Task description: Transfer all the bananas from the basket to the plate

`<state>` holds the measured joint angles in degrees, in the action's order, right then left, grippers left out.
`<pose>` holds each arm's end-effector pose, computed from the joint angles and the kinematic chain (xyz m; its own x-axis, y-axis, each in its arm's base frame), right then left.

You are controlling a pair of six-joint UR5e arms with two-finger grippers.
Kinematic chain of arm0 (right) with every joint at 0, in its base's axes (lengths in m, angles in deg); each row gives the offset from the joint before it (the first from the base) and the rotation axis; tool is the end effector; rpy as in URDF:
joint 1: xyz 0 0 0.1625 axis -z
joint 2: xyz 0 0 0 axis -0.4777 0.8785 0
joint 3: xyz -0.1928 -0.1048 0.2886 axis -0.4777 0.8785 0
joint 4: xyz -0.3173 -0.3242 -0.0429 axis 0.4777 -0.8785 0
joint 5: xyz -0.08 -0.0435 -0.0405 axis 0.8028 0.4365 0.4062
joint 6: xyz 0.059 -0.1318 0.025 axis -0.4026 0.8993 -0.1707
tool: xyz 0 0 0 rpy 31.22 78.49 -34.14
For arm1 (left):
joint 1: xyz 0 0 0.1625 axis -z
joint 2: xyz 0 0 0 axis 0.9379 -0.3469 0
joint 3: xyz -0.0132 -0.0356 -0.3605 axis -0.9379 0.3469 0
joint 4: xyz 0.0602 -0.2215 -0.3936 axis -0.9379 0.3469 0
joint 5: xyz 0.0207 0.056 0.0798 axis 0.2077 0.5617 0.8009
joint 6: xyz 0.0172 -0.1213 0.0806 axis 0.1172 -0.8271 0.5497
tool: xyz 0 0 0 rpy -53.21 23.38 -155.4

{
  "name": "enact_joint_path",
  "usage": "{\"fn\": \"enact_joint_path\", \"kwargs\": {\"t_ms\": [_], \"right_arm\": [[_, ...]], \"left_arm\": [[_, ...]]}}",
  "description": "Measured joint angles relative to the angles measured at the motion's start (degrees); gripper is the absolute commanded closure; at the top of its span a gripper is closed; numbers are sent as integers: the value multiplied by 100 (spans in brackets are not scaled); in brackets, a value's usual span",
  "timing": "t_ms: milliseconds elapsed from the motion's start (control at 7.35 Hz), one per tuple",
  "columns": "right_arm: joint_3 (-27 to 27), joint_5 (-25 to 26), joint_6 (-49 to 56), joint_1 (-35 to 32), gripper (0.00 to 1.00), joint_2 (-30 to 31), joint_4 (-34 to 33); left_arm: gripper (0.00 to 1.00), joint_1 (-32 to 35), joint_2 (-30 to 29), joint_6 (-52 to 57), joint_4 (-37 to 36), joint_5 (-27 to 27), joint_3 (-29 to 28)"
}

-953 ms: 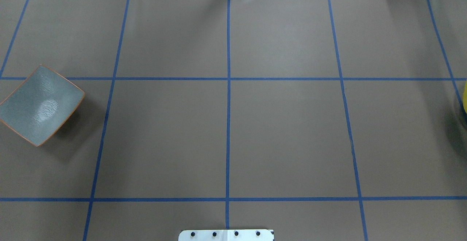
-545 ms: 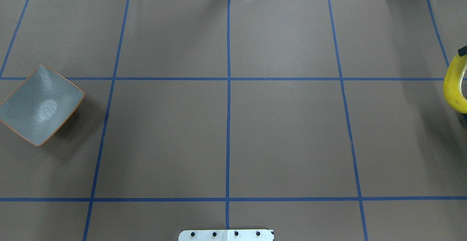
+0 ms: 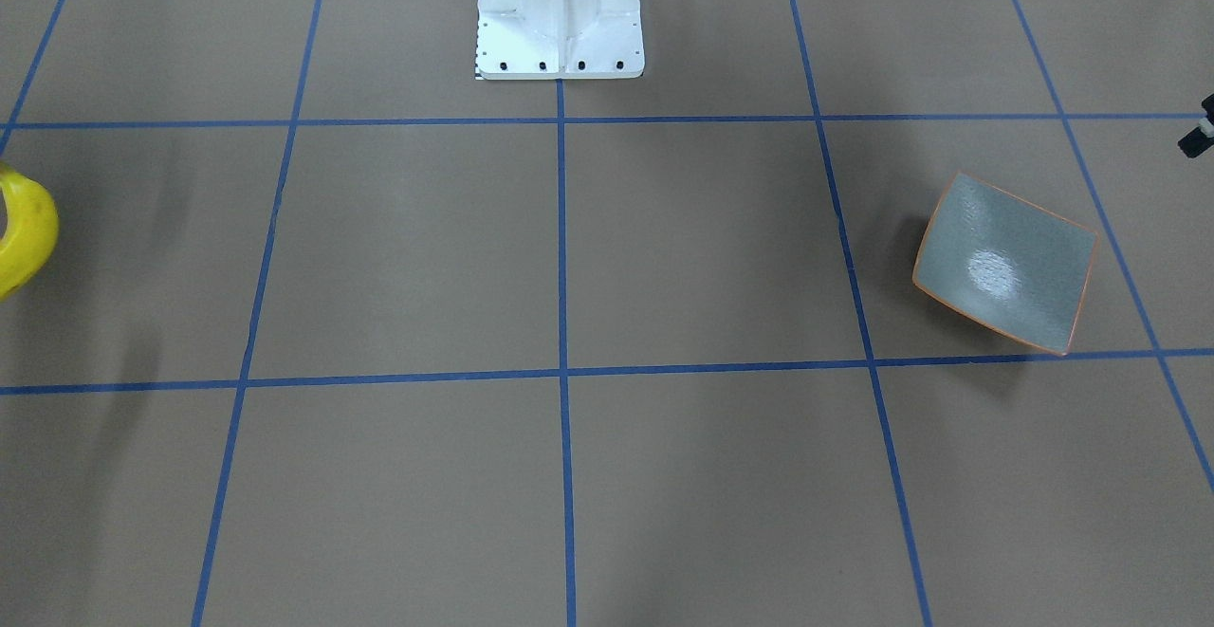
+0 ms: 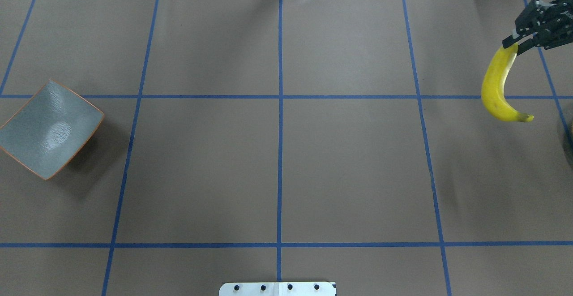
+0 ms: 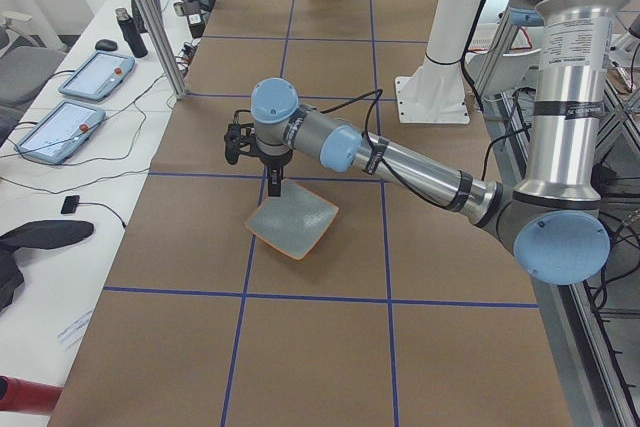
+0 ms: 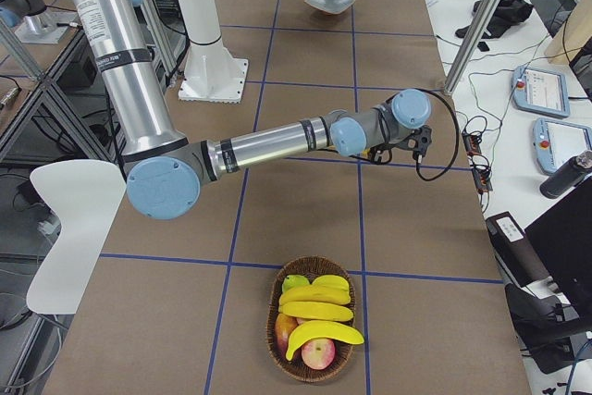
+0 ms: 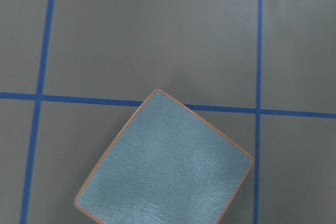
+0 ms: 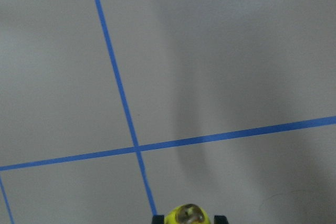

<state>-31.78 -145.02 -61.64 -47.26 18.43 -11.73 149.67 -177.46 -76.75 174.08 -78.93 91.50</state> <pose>-0.1587 -0.6250 0.3750 0.3709 0.2488 0.8947 -0.0454 0.9671 -0.2502 0.0831 -0.5404 0.3670 0.4923 -0.0242 -0.8701 0.1279 0.9908 0.0449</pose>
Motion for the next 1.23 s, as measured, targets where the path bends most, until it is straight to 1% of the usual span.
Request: {"fn": "enact_joint_path", "kwargs": {"t_ms": [272, 545, 817, 1089, 1225], "right_arm": [[-334, -8, -765, 533, 100, -375, 6], [-600, 0, -1487, 1033, 100, -789, 30], [-701, 38, -1918, 1381, 100, -1112, 80], [-716, 165, -2102, 1664, 100, -1372, 89], [-712, 339, -2254, 1850, 100, -1539, 91]], "left_arm": [[0, -621, -565, -890, 336, -43, -23], [0, -1353, -1337, -1911, 526, -49, -54], [0, -2044, -2102, -2824, 561, -15, -61], [0, -2597, -2632, -3497, 611, 58, -78], [0, -2873, -2855, -3773, 626, 112, -99]]}}
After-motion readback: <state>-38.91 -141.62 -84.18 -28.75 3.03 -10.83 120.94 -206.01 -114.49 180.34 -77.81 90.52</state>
